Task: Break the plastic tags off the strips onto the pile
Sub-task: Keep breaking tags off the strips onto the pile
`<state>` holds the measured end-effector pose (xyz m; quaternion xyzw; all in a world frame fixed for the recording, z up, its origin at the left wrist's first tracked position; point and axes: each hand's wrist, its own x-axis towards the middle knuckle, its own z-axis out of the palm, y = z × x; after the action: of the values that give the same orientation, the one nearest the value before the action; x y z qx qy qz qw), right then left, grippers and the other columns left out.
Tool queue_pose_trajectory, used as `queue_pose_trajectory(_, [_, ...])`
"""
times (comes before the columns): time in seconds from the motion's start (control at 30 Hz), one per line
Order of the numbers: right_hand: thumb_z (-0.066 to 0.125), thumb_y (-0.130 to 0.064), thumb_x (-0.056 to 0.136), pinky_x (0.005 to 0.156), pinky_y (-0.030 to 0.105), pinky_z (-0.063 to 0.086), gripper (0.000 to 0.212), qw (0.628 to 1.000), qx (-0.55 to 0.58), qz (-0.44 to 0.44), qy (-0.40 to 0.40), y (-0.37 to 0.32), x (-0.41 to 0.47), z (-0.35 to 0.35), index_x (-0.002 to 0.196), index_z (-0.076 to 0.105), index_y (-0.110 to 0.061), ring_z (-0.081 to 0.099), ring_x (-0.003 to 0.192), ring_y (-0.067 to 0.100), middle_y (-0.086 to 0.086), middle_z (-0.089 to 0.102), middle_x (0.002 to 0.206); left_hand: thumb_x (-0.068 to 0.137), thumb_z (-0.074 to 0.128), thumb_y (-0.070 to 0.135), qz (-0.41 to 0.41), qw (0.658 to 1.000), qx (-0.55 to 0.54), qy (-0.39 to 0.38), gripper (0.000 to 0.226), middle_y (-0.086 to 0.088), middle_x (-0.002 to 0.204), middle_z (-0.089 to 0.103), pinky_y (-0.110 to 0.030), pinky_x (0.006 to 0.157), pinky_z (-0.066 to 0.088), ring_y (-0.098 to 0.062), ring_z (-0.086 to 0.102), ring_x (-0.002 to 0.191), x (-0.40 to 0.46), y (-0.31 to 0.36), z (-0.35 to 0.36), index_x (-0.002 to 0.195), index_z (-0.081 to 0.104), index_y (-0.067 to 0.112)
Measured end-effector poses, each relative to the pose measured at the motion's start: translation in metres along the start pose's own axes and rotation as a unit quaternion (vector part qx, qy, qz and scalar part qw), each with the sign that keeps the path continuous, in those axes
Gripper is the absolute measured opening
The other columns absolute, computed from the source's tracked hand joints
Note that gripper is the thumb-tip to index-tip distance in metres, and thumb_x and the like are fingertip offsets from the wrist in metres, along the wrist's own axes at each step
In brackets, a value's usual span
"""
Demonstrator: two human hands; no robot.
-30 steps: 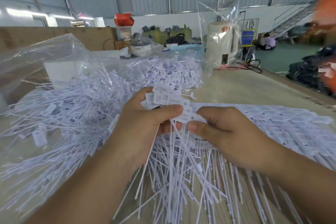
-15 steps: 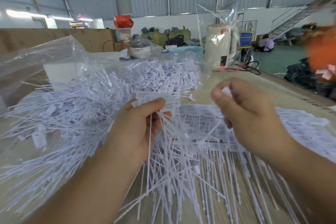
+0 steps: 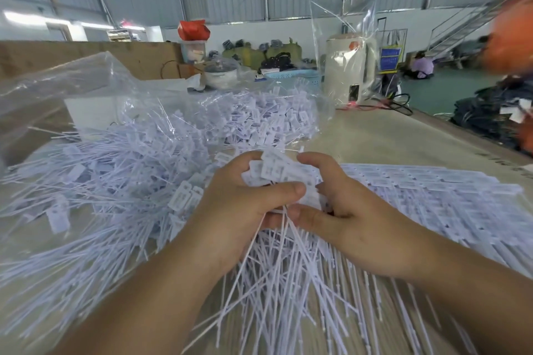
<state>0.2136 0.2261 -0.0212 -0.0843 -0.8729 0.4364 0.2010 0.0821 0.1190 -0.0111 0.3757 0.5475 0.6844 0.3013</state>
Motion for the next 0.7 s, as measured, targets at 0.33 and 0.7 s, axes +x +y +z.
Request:
queue_pose_trajectory(0.33, [0.061, -0.031, 0.094, 0.088, 0.05, 0.053, 0.063, 0.999, 0.021, -0.007, -0.036, -0.002, -0.001, 0.002, 0.141, 0.021, -0.045, 0.065, 0.104, 0.022, -0.01, 0.067, 0.111, 0.069, 0.081, -0.003, 0.067, 0.989, 0.13, 0.014, 0.041, 0.002, 0.084, 0.076, -0.028, 0.06, 0.058, -0.017, 0.074, 0.076, -0.003, -0.002, 0.001, 0.095, 0.068, 0.026])
queue_pose_trajectory(0.7, [0.067, -0.023, 0.09, 0.073, 0.027, 0.057, 0.052, 0.997, 0.064, -0.012, 0.041, 0.009, 0.004, 0.012, 0.127, 0.037, -0.043, 0.068, 0.085, 0.003, -0.027, 0.065, 0.104, 0.079, 0.07, 0.041, 0.144, 0.9, 0.403, 0.076, 0.066, 0.028, 0.1, 0.063, -0.007, 0.069, 0.047, 0.01, 0.059, 0.094, 0.001, -0.012, 0.002, 0.132, 0.035, 0.056])
